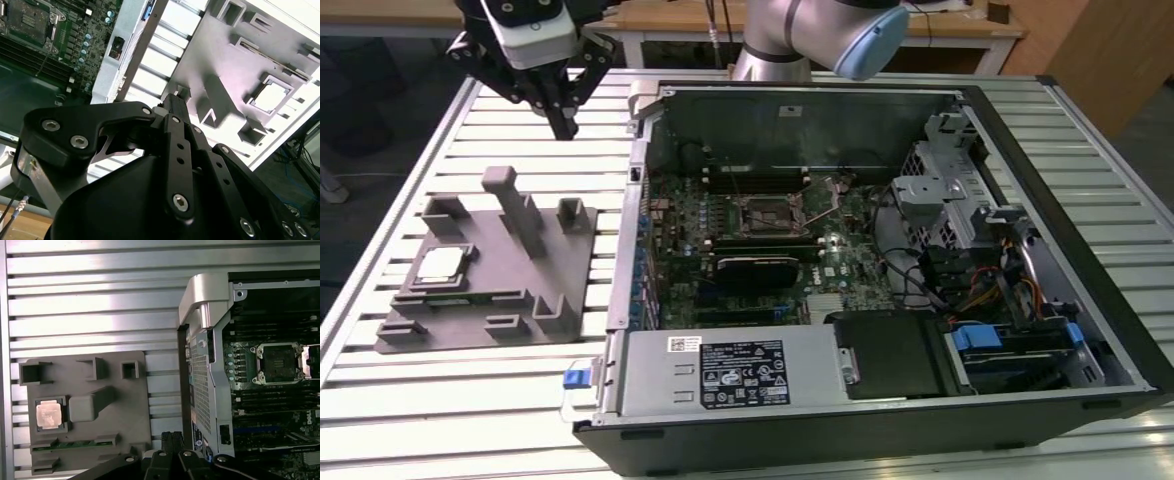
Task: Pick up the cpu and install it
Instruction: 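Reach for the cpu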
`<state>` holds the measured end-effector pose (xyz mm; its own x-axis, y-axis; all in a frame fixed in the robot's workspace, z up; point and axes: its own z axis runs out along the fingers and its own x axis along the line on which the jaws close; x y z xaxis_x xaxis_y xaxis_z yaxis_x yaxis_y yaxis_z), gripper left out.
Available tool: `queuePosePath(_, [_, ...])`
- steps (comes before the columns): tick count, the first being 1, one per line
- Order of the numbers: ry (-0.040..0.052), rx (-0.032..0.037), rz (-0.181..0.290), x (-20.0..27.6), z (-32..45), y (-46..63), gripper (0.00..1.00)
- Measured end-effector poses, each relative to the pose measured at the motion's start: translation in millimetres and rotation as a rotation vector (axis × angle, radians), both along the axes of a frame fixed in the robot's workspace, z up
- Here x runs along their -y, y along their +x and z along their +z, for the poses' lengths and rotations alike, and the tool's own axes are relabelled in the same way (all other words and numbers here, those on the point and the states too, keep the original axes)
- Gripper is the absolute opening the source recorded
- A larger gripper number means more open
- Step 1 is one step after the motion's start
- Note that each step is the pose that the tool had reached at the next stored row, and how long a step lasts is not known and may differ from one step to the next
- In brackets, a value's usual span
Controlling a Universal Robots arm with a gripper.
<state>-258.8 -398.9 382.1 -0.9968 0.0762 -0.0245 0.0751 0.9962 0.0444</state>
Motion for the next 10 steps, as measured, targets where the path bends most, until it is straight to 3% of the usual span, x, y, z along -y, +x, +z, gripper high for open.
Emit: queuePosePath(10, [0.0, 0.0, 0.0, 0.0, -0.7, -5.7, 0.11])
